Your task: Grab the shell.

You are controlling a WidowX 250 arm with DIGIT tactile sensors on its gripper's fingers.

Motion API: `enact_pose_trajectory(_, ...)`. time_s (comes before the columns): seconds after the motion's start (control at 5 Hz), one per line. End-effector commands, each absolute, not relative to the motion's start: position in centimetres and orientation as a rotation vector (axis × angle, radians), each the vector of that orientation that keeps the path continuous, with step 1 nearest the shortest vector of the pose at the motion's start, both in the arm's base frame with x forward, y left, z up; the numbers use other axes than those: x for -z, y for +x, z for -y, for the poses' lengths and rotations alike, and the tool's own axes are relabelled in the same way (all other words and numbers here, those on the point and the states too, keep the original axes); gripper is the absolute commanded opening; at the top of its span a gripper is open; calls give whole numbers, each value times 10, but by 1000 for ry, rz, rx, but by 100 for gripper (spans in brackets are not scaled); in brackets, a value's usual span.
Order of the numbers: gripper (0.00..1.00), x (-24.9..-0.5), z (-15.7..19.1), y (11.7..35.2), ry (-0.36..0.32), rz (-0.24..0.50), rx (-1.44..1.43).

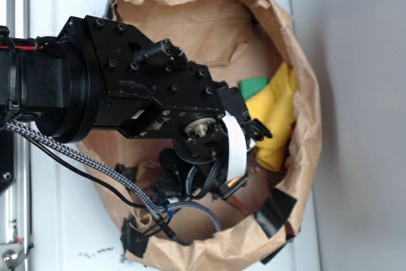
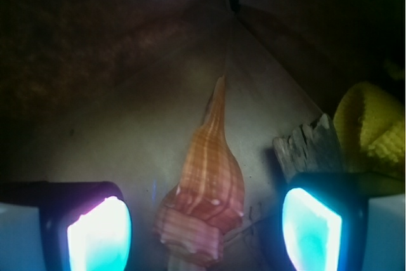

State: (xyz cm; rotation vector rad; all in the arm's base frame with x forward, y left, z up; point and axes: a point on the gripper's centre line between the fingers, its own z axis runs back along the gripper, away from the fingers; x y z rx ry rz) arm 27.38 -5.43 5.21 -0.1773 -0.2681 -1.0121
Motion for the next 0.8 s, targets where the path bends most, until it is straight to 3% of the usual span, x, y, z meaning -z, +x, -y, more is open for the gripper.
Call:
enact_pose_trajectory(0.0, 78, -28, 72, 272, -137, 233, 1045)
enact_pose_trajectory(0.2, 0, -24, 66, 275, -121, 225, 1009)
enact_pose_trajectory(0.4, 0, -39, 64, 275, -119, 253, 1011)
enact_pose_trajectory(0.6, 0, -74, 46, 274, -133, 274, 945)
